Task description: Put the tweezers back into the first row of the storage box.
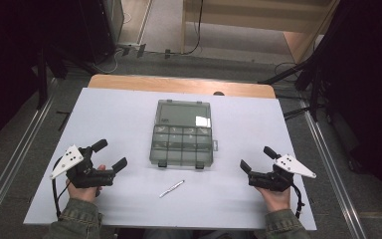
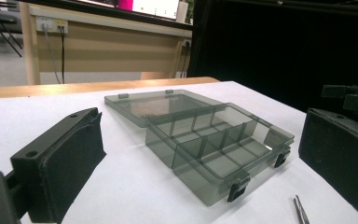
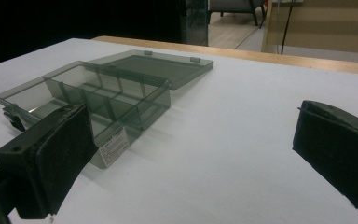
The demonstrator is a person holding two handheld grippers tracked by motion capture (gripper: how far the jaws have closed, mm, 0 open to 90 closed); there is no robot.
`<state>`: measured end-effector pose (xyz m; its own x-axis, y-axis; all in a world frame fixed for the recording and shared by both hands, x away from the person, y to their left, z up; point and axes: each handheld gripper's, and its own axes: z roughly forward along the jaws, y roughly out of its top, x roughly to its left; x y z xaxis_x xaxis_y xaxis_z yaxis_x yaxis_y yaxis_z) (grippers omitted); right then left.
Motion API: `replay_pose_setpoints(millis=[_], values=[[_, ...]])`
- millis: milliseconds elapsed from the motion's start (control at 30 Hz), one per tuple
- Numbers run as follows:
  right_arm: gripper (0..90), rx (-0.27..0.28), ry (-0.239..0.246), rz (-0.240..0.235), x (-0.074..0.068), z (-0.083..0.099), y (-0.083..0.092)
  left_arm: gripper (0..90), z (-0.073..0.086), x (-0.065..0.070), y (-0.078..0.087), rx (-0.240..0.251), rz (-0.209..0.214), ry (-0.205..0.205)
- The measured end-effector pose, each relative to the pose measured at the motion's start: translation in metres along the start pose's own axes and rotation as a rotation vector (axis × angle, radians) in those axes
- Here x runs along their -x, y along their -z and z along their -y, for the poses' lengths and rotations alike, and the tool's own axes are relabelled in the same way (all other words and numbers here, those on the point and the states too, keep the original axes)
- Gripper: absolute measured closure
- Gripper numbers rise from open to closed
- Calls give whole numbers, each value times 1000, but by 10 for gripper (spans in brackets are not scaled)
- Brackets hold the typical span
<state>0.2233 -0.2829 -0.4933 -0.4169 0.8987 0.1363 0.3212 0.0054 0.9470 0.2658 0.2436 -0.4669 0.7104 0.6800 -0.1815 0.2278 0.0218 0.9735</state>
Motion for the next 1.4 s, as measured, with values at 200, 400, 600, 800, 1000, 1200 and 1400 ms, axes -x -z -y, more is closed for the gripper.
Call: replay_pose_setpoints(millis=[200, 400, 600, 800, 1000, 1200, 1400], values=[[0, -8, -1, -5, -1, 0, 0, 0, 0, 0, 0, 2, 8, 3], [0, -10, -3, -7, 0, 0, 1, 0, 0, 0, 0, -3, 12, 4], [0, -10, -8, -13, -1, 0, 0, 0, 0, 0, 0, -2, 13, 6], [0, -42, 26, -20, -3, -6, -4, 0, 0, 0, 1, -1, 8, 1], [0, -82, 81, -42, -13, -12, -11, 0, 0, 1, 1, -4, 5, -3], [0, -112, 110, -77, -24, -17, -21, 0, 0, 1, 2, 0, 2, -3], [0, -145, 136, -120, -35, -26, -31, 0, 0, 1, 2, -2, 7, -1]])
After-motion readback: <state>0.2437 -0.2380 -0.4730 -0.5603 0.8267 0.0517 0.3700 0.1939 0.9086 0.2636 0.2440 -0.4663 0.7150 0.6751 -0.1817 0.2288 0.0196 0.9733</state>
